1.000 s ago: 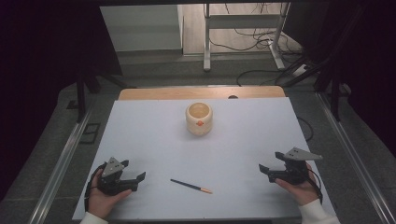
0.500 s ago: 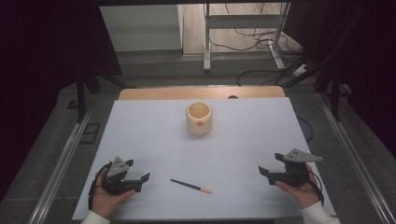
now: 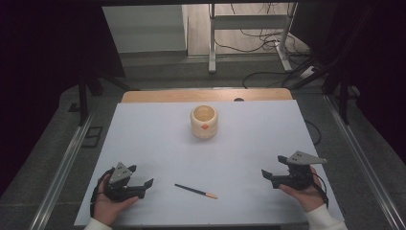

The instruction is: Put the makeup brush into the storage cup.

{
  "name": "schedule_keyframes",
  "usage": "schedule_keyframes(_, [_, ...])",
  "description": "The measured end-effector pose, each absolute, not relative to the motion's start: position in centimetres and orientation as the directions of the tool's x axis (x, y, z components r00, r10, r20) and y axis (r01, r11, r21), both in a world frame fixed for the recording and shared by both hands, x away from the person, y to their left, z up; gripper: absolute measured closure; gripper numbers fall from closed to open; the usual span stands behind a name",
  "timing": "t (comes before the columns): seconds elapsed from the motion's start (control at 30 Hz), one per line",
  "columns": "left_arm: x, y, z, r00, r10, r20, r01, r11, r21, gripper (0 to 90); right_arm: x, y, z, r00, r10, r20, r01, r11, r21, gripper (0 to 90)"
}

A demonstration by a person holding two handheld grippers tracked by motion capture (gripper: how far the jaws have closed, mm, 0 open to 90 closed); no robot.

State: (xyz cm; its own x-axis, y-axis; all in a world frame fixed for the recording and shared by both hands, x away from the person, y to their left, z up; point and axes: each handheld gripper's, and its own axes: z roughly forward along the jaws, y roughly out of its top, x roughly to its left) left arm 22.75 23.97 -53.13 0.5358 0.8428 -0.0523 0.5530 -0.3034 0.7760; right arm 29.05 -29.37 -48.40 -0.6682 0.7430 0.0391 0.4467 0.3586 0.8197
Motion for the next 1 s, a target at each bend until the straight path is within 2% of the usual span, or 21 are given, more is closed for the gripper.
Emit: schedule_keyframes(1.0, [22.8, 23.7, -53.3, 0.536, 0.842, -0.051, 0.559, -0.31, 0.769, 16.6, 29.0, -25.6, -45.3, -0.72, 0.693, 0.031, 0.451, 0.434, 0.78, 14.0])
